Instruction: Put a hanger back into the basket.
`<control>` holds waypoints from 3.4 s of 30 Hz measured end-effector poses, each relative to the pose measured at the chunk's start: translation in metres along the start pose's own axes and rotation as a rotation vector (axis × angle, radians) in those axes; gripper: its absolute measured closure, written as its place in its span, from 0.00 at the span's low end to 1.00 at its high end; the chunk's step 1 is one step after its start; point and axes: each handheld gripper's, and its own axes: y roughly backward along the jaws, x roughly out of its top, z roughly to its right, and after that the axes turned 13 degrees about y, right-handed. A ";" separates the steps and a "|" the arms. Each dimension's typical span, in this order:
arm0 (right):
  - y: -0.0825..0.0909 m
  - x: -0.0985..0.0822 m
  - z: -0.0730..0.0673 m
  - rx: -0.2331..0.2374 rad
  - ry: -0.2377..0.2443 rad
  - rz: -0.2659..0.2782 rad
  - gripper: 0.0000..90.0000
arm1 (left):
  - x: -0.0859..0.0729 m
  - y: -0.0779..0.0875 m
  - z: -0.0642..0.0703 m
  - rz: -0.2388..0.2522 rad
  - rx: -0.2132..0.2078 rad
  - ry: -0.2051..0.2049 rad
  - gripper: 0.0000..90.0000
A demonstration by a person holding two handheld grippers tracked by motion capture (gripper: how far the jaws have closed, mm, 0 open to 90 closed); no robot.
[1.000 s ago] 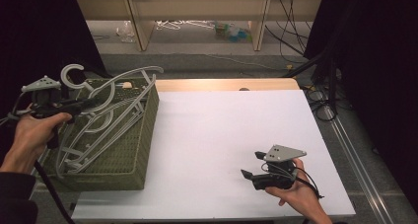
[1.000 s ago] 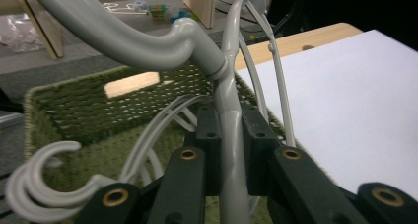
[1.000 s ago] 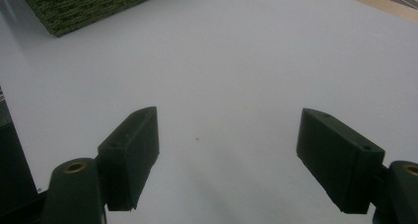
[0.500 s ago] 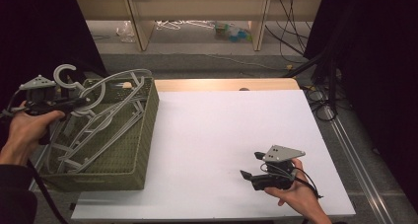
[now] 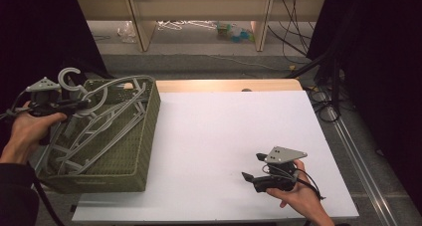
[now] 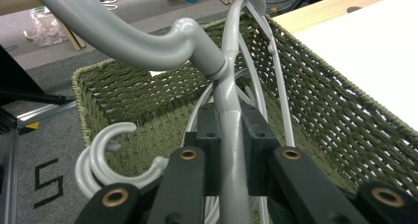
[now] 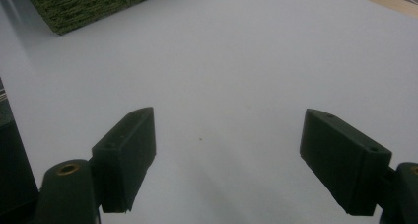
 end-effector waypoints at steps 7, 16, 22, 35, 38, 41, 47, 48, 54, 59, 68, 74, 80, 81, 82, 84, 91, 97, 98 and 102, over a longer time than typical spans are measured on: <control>-0.001 0.000 0.000 0.007 0.005 0.000 0.25 | -0.005 -0.007 -0.002 -0.033 0.009 0.018 0.89; -0.001 0.000 -0.001 0.006 0.001 -0.004 0.26 | -0.017 -0.022 -0.006 -0.073 0.011 0.003 0.89; -0.001 -0.001 0.000 0.006 0.002 -0.008 0.26 | -0.030 -0.037 -0.007 -0.123 0.007 0.017 0.89; -0.002 -0.002 -0.001 0.008 -0.006 -0.015 0.26 | -0.050 -0.056 -0.009 -0.226 0.036 0.016 0.87; -0.002 -0.002 -0.001 0.007 -0.006 -0.015 0.26 | -0.050 -0.054 -0.010 -0.228 0.017 0.017 0.84; -0.004 -0.002 -0.001 0.010 -0.004 -0.017 0.26 | -0.046 -0.048 -0.010 -0.203 0.036 0.032 0.74; -0.005 -0.003 -0.001 0.014 -0.002 -0.015 0.26 | -0.038 -0.025 0.000 -0.094 0.045 0.075 0.56; -0.005 -0.003 -0.001 0.012 -0.001 -0.015 0.26 | -0.038 -0.023 0.004 -0.077 0.032 0.085 0.53; -0.006 -0.003 -0.001 0.009 -0.002 -0.014 0.26 | -0.041 0.000 0.022 0.008 0.025 0.094 0.43; -0.006 -0.003 -0.002 0.010 -0.008 -0.016 0.26 | -0.043 0.020 0.031 0.068 0.017 0.135 0.39; -0.008 -0.003 -0.003 0.014 0.006 -0.012 0.26 | -0.059 0.033 0.068 0.147 -0.074 0.134 0.37; -0.007 -0.003 -0.003 0.006 0.006 -0.005 0.26 | -0.065 0.027 0.107 0.180 -0.150 0.111 0.33; -0.006 -0.003 -0.002 -0.003 -0.008 0.007 0.25 | -0.076 0.013 0.151 0.177 -0.243 0.064 0.28; -0.006 -0.003 -0.002 -0.001 -0.013 0.006 0.25 | -0.077 0.012 0.156 0.175 -0.261 0.068 0.28; -0.006 -0.003 -0.002 -0.003 -0.013 0.008 0.25 | -0.079 0.010 0.163 0.163 -0.285 0.080 0.27; -0.006 -0.003 -0.002 -0.001 -0.015 0.013 0.25 | -0.084 0.008 0.179 0.169 -0.325 0.060 0.23; -0.007 -0.004 -0.003 0.000 -0.010 0.023 0.25 | -0.097 -0.005 0.212 0.144 -0.402 0.001 0.23; -0.007 -0.004 -0.003 0.007 -0.008 0.018 0.25 | -0.115 -0.017 0.227 0.160 -0.407 0.007 0.20; -0.008 -0.003 -0.004 0.011 -0.004 0.021 0.25 | -0.124 -0.023 0.232 0.145 -0.422 0.008 0.20; -0.010 -0.004 -0.006 0.018 0.000 0.022 0.25 | -0.131 -0.027 0.240 0.151 -0.425 -0.047 0.19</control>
